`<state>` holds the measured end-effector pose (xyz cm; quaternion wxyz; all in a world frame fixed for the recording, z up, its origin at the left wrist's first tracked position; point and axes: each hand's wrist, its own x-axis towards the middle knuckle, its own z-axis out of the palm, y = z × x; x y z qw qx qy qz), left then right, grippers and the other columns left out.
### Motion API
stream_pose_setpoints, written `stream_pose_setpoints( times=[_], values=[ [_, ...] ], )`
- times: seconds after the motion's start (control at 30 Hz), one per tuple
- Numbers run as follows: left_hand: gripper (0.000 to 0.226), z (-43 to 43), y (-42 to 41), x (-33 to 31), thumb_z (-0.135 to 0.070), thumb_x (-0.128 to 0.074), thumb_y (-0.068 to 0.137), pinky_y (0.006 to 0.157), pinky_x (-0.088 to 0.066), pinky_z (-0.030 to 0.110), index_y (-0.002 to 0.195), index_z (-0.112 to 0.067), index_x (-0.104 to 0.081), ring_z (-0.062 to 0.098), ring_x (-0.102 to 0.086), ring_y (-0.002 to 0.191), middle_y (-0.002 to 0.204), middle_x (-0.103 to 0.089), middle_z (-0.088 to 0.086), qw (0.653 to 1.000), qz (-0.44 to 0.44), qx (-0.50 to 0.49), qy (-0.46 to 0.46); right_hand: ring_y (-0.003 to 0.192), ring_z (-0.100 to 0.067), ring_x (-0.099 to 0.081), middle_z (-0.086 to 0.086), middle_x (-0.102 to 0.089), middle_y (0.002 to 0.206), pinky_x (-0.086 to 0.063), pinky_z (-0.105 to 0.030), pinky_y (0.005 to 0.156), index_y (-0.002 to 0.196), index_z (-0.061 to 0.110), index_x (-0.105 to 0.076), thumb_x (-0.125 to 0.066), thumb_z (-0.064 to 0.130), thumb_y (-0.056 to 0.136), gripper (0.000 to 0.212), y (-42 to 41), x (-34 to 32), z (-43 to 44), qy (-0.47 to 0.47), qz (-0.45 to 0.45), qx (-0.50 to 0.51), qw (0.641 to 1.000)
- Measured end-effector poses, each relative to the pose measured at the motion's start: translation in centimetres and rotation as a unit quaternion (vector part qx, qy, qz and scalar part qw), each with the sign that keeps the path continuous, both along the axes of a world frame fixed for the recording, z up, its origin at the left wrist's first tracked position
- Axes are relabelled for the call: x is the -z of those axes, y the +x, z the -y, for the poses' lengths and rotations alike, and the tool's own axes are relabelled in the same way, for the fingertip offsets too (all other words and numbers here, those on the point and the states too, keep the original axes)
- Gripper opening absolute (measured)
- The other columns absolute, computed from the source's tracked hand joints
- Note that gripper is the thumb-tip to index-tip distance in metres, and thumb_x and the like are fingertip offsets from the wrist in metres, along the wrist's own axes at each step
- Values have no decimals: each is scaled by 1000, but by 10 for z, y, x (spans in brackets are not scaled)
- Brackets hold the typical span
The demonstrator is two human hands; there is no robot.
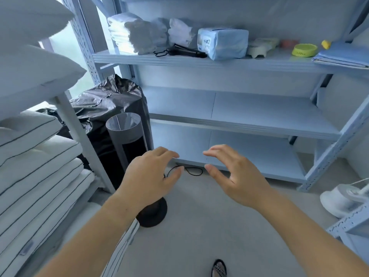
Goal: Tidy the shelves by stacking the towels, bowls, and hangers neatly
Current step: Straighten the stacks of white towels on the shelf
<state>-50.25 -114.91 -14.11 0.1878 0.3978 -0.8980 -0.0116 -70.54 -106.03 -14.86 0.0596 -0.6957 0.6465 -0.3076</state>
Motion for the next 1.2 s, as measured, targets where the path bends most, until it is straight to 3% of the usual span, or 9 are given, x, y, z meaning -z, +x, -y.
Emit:
stream_pose_setpoints(
  times=[0.13, 0.3, 0.47, 0.77, 0.9, 1.03, 1.2],
  values=[
    [41, 73, -70, -1, -57, -40, 87, 69, -35, 22, 119, -36, -55, 5, -55, 83, 118, -56, -18, 1000, -4, 2, 7, 112, -1, -46, 17, -50, 122, -42, -22, 85, 121, 30, -53, -43, 45, 93, 34, -61, 1, 74, -2, 3, 9, 1000],
    [39, 162, -154, -17, -58, -37, 86, 62, -32, 18, 115, -39, -55, -3, -44, 58, 112, -56, -21, 1000, -14, 2, 7, 112, 0, -46, 20, -52, 121, -42, -22, 87, 123, 30, -52, -43, 46, 93, 36, -138, -12, 167, -4, 4, 0, 1000],
    [34, 242, -206, -26, -55, -39, 86, 60, -23, 4, 109, -39, -59, -4, -43, 51, 109, -59, -23, 999, -38, -21, 0, 111, 3, -46, 20, -54, 117, -42, -22, 90, 121, 31, -53, -42, 48, 93, 35, -194, -13, 255, 1, -4, -20, 1000],
    [25, 387, -215, -21, -48, -47, 88, 57, -33, 12, 102, -37, -63, 2, -50, 62, 102, -61, -19, 995, -48, -83, -3, 103, 3, -47, 21, -55, 113, -37, -17, 79, 120, 32, -52, -41, 49, 93, 34, -206, -17, 433, 1, -41, -102, 994],
    [35, 462, -213, -26, -53, -39, 85, 54, -37, 17, 103, -37, -64, -1, -46, 53, 103, -62, -19, 994, -59, -87, -11, 106, 0, -49, 20, -55, 115, -44, -23, 84, 121, 31, -53, -41, 48, 93, 35, -204, -29, 516, -8, -50, -121, 991],
    [36, 542, -211, -43, -56, -37, 85, 55, -37, 18, 104, -38, -62, -2, -49, 56, 107, -61, -19, 993, -65, -99, -20, 106, -2, -50, 18, -56, 115, -45, -24, 83, 121, 29, -54, -41, 48, 93, 36, -205, -47, 596, -17, -60, -125, 990],
    [31, 626, -215, -55, -54, -41, 86, 55, -34, 13, 103, -39, -63, -5, -45, 50, 108, -60, -21, 991, -64, -111, -47, 108, -2, -51, 17, -56, 116, -47, -29, 87, 121, 28, -54, -41, 48, 93, 37, -209, -54, 680, -26, -40, -123, 991]
  ],
)
